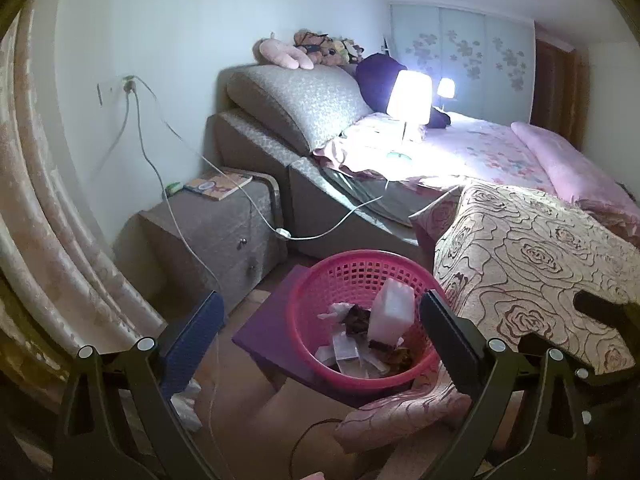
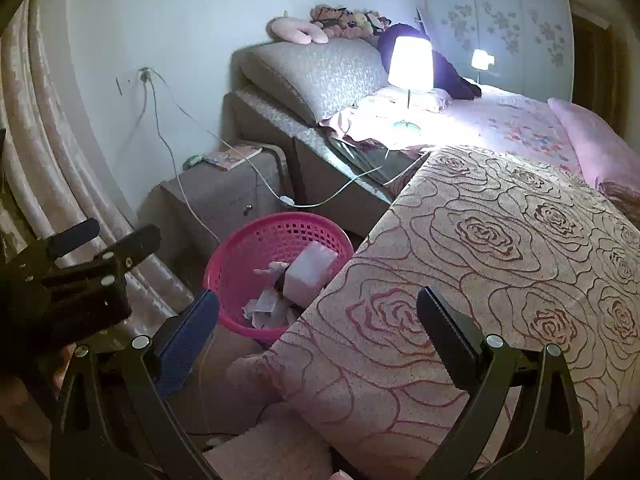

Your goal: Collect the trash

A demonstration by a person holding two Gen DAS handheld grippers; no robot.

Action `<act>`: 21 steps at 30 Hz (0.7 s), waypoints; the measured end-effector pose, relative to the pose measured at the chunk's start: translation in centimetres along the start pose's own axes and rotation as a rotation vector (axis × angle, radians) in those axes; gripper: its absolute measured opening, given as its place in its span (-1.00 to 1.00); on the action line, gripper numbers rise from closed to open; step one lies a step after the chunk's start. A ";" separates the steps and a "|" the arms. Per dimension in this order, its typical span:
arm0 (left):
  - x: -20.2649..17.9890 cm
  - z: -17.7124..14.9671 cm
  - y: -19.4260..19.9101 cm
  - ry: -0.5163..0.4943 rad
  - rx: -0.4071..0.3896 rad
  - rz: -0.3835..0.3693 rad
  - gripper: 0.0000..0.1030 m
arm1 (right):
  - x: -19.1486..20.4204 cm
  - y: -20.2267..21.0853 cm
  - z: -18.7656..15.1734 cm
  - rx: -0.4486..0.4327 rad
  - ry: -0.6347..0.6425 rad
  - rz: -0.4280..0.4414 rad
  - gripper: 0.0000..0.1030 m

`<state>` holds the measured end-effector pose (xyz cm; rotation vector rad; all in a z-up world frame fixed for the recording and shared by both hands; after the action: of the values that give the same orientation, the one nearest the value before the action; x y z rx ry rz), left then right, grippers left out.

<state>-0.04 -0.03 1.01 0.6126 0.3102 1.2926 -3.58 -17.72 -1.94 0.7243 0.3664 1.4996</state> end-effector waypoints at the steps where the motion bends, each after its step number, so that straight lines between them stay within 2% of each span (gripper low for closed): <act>1: 0.2 0.0 0.0 0.008 0.001 -0.002 0.83 | 0.0 0.0 0.0 0.000 -0.001 -0.001 0.86; 21: -0.3 -0.4 -0.8 -0.001 0.045 0.015 0.83 | -0.1 0.2 -0.2 -0.011 0.002 -0.007 0.86</act>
<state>0.31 -0.30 0.16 0.6546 0.3352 1.3028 -3.91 -17.77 -1.97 0.7122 0.3612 1.4942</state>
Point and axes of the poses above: each gripper's, at about its wrist camera, not at the fingertips, and y roughly against the way its jaws point, x to its left, z to its top, the point moved 1 cm from there along -y, roughly the way its jaws point, and after that the axes turned 5 degrees about -y, right-handed, at the moved point
